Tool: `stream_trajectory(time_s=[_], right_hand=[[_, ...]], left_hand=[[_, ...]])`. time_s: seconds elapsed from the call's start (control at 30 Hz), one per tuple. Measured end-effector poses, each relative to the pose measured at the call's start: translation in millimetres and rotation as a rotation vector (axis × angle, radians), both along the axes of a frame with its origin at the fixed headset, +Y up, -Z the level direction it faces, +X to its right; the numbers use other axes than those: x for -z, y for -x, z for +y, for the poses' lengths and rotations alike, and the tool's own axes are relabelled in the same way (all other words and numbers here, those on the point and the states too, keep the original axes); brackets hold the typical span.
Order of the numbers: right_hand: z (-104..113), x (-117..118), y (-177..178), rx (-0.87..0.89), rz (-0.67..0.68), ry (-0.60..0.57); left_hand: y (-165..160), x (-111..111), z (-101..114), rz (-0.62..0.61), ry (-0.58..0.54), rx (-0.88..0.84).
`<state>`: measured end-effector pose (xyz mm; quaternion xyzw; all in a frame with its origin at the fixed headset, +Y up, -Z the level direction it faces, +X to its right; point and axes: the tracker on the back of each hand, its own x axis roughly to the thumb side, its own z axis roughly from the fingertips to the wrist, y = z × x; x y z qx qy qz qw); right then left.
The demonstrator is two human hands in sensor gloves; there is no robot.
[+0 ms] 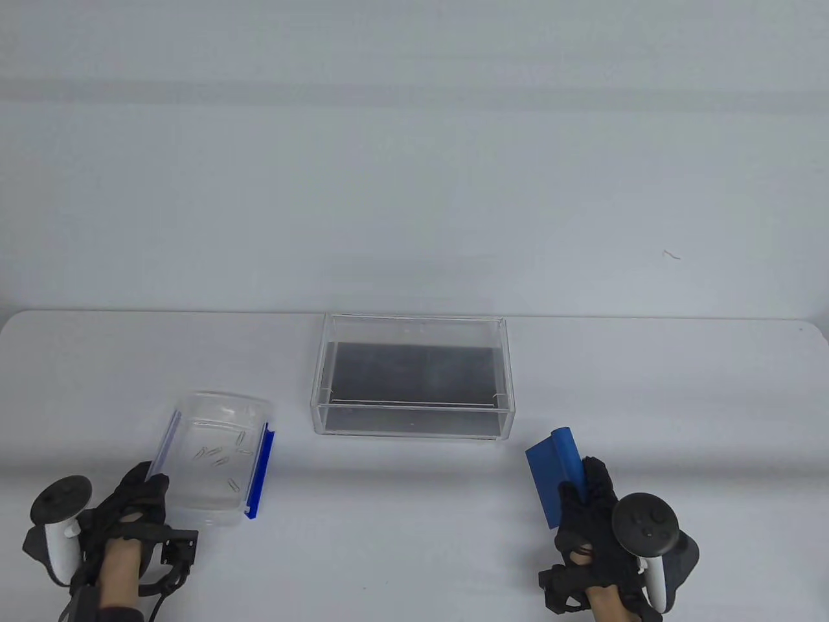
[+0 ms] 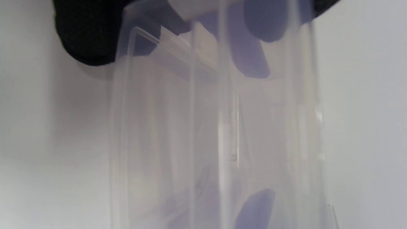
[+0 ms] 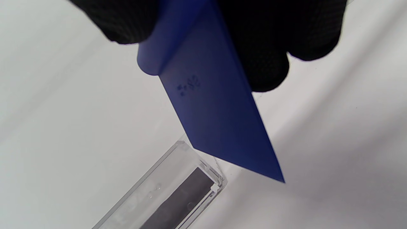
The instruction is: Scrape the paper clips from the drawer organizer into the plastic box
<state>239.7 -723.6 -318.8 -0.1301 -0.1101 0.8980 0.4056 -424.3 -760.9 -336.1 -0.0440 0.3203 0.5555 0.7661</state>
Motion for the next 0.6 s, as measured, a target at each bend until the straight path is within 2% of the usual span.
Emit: stream_trajectory(time_s=[0.4, 0.6], right_hand=[[1.4, -0.9, -1.3, -0.037, -0.010, 0.011], [0.3, 0.0, -0.4, -0.066, -0.006, 0.026]], left_hand=[[6.5, 6.3, -1.3, -0.040, 0.200, 0.355], [6.3, 8.1, -1.1, -0.058, 0.243, 0.388]])
